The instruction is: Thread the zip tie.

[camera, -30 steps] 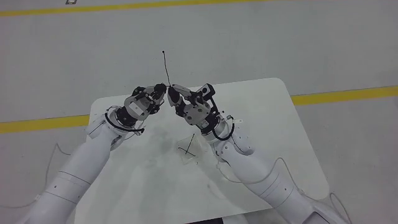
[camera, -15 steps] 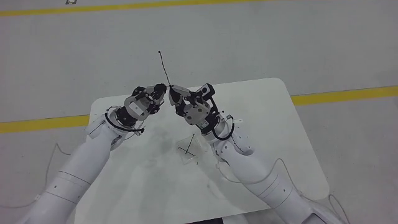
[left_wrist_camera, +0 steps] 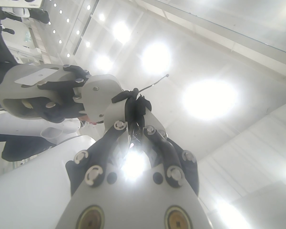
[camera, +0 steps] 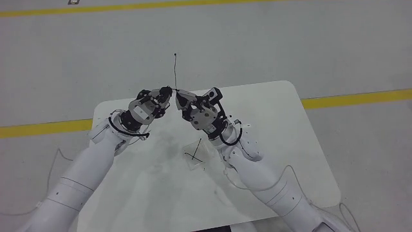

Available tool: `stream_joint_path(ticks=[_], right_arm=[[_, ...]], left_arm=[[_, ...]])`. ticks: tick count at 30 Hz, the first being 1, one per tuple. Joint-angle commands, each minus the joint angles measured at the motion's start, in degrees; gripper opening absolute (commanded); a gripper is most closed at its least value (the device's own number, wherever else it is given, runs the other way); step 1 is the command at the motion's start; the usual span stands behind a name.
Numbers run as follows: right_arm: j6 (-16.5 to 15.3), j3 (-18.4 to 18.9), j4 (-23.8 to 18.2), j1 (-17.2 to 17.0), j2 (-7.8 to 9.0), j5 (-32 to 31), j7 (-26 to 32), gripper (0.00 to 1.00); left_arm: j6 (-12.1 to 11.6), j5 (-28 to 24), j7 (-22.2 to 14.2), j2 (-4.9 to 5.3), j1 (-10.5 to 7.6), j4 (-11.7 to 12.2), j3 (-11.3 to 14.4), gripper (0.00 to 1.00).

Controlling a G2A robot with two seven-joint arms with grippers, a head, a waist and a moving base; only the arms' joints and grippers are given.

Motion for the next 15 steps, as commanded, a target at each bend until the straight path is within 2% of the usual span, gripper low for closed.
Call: stream_joint_path(ticks=[1,15], right_arm=[[0.2,0.2,0.0,-0.1,-0.09,-0.4,0.1,0.0],[1.6,1.8,-0.3,-1.7,-0.52,-3.0,0.3,0.0]], left_arm=[[0.0,0.0,0.0,0.0,0.0,0.0,0.0,0.0],[0.0,0.0,0.0,0.0,0.0,0.0,0.0,0.0]])
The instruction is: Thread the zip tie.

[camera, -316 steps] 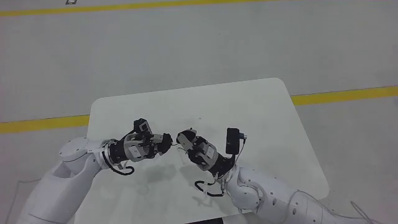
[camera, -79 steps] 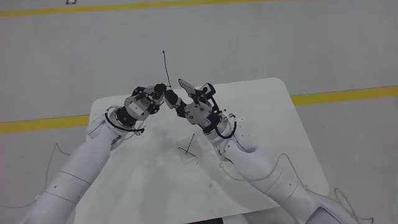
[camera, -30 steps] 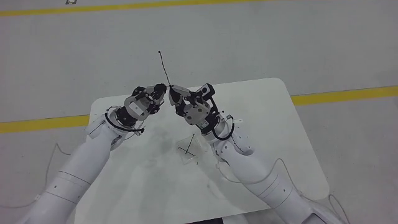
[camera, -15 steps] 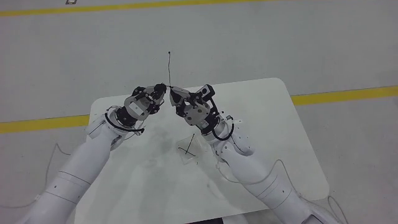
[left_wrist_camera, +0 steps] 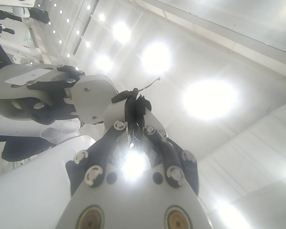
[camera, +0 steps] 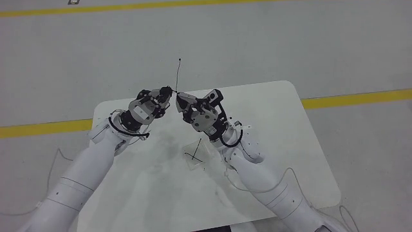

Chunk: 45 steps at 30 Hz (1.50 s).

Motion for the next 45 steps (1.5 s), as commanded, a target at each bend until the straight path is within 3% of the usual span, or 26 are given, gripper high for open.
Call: stream_joint_path(ticks=[1,45], right_arm=[[0.2,0.2,0.0,-0.2,-0.06,-0.3,0.0,0.0],[1.6,4.0,1.2,-6.4,-0.28,-9.0,1.9,0.0]], left_arm=[[0.0,0.0,0.0,0.0,0.0,0.0,0.0,0.0],[0.0,0.0,0.0,0.0,0.0,0.0,0.0,0.0]])
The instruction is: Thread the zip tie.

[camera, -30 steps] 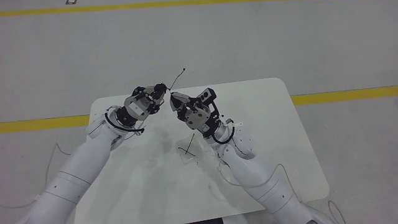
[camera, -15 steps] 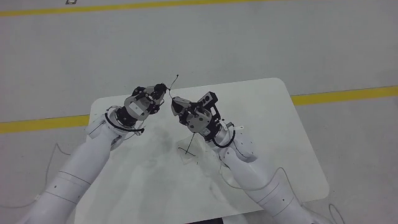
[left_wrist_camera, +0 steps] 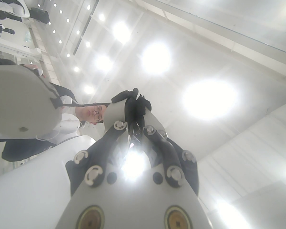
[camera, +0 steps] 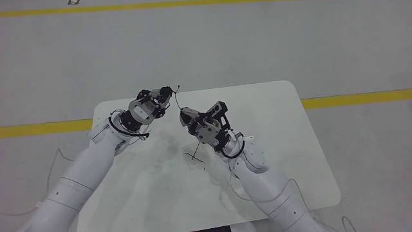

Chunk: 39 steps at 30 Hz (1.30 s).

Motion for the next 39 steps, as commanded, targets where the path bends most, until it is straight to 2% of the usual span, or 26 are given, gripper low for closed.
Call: stream_joint_path(ticks=[1,28,29,30,34,39], right_arm=[[0.0,0.2,0.1,-0.3,0.02,-0.4,-0.1,0.0],[0.2,1.0,0.8,-1.9,-0.15,-3.0,-0.8,0.0],[-0.1,1.0,0.8,-2.0,-0.16,-3.1,-1.0,0.35],[-0.4,1.2,0.7,-2.1,-0.18,-3.0,-1.3,1.0],[-1.5,2.0,0.9,-3.0,-0.11,-3.0,-1.2,1.0],[-2.9,4.9,0.5,-5.1,0.37,-2.7,-0.9,1.0]], left_arm=[[0.0,0.0,0.0,0.0,0.0,0.0,0.0,0.0],[0.0,0.0,0.0,0.0,0.0,0.0,0.0,0.0],[0.0,0.0,0.0,0.0,0.0,0.0,0.0,0.0],[0.0,0.0,0.0,0.0,0.0,0.0,0.0,0.0],[0.0,0.0,0.0,0.0,0.0,0.0,0.0,0.0],[0.0,0.0,0.0,0.0,0.0,0.0,0.0,0.0]])
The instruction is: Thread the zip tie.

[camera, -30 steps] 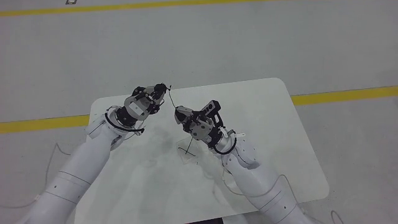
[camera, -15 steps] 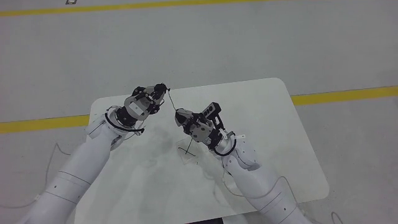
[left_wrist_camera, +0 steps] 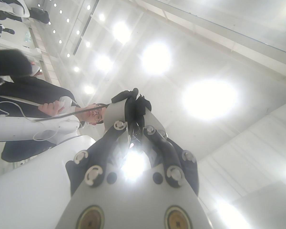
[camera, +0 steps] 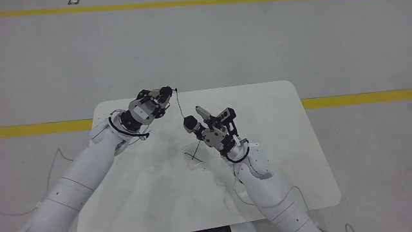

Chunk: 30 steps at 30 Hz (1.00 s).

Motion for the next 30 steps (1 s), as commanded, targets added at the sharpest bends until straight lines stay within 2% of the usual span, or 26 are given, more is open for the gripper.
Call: stream_joint_path(ticks=[1,5,18,23,27,30], right_arm=[[-0.5,1.5,-0.4,-1.1,0.26,0.2,0.2,1.0],[-1.6,4.4,-2.1,-3.2,0.61,2.8,1.2,1.0],[-2.0,5.0,-2.2,-3.6,0.63,3.4,0.2,1.0],[-6.3,10.7,-4.7,-9.3,1.27,5.9,1.6,1.0],[-6.3,16.6,-10.1,-14.6,1.05,7.7,1.9,1.0],[-6.3,19.5,-13.1,-16.8,0.44,8.5,3.8,1.0]], left_arm=[[0.0,0.0,0.0,0.0,0.0,0.0,0.0,0.0],[0.0,0.0,0.0,0.0,0.0,0.0,0.0,0.0],[0.0,0.0,0.0,0.0,0.0,0.0,0.0,0.0],[0.0,0.0,0.0,0.0,0.0,0.0,0.0,0.0],[0.0,0.0,0.0,0.0,0.0,0.0,0.0,0.0],[0.0,0.0,0.0,0.0,0.0,0.0,0.0,0.0]])
